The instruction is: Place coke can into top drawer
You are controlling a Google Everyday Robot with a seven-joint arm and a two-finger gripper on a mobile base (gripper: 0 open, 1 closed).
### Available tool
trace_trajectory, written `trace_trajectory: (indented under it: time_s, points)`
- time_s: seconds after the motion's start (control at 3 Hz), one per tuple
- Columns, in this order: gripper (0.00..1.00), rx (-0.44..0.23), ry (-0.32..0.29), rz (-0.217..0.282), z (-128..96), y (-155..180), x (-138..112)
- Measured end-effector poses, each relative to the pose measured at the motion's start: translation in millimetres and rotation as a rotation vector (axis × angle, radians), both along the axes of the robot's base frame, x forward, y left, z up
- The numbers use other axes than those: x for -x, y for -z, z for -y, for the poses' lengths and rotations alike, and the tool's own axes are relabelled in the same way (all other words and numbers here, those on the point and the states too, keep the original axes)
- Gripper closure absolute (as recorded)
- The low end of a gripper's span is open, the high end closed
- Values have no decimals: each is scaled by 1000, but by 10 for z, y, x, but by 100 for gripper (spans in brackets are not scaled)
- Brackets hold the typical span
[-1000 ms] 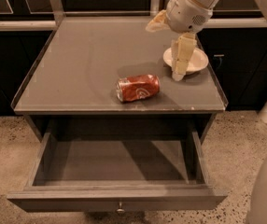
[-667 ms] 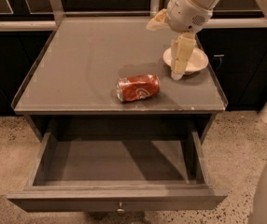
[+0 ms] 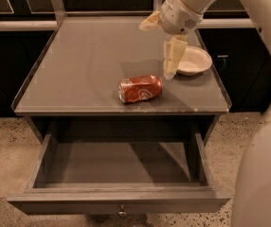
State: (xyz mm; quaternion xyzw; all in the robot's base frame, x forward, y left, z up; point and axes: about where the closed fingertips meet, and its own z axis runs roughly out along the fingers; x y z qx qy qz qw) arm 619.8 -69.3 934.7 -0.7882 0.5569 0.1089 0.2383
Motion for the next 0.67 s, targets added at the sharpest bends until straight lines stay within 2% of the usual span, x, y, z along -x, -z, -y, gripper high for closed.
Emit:
trace_trajectory:
  time_s: [0.33, 0.67]
  points:
    - [0, -25, -68, 1, -202, 65, -191]
    - [0, -48, -115, -26, -361, 179, -306]
